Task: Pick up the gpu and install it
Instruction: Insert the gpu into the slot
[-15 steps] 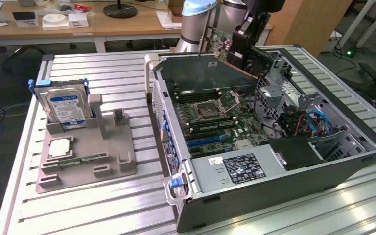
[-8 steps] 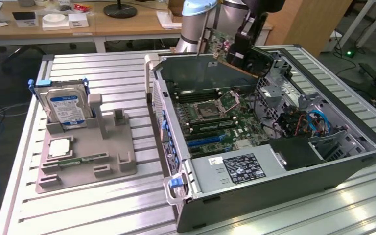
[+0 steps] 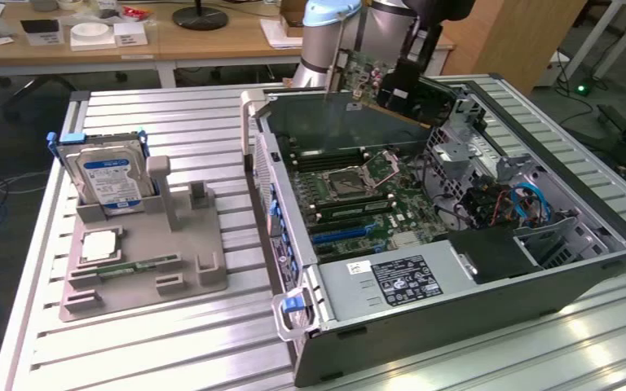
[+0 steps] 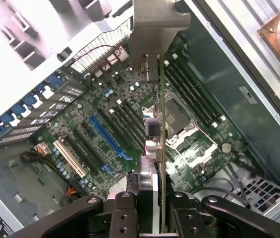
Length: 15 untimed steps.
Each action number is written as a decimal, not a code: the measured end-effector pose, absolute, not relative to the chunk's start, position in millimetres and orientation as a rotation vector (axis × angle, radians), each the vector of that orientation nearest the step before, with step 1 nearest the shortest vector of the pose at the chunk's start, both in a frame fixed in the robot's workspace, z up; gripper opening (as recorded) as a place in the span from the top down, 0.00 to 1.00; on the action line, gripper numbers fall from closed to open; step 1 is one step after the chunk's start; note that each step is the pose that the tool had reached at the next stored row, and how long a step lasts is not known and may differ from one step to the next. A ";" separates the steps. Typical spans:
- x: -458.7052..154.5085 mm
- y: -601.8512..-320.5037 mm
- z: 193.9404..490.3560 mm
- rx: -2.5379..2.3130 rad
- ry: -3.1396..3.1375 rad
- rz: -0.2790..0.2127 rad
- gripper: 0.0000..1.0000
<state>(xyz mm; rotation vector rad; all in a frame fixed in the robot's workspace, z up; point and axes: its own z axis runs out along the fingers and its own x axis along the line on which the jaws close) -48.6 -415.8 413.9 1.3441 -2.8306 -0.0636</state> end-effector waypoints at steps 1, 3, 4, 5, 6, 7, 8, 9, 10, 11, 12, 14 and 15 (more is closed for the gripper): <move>-48.6 -415.8 413.9 1.361 -2.822 -0.064 0.72; -48.6 -415.8 413.9 1.397 -2.804 -0.063 0.72; -48.6 -415.8 413.9 1.415 -2.795 -0.063 0.72; -48.6 -415.8 413.9 1.433 -2.785 -0.063 0.72; -48.6 -415.8 413.9 1.451 -2.775 -0.063 0.72; -48.6 -415.8 413.9 1.468 -2.766 -0.063 0.72; -48.6 -415.8 413.9 1.484 -2.758 -0.063 0.72; -48.6 -415.8 413.9 1.499 -2.749 -0.063 0.72; -48.6 -415.8 413.9 1.513 -2.741 -0.063 0.72; -48.5 -415.8 413.9 1.528 -2.733 -0.063 0.72; -48.3 -415.8 413.7 1.545 -2.723 -0.063 0.72; -48.2 -415.8 413.3 1.582 -2.703 -0.061 0.72; -48.2 -415.8 413.0 1.604 -2.693 -0.058 0.72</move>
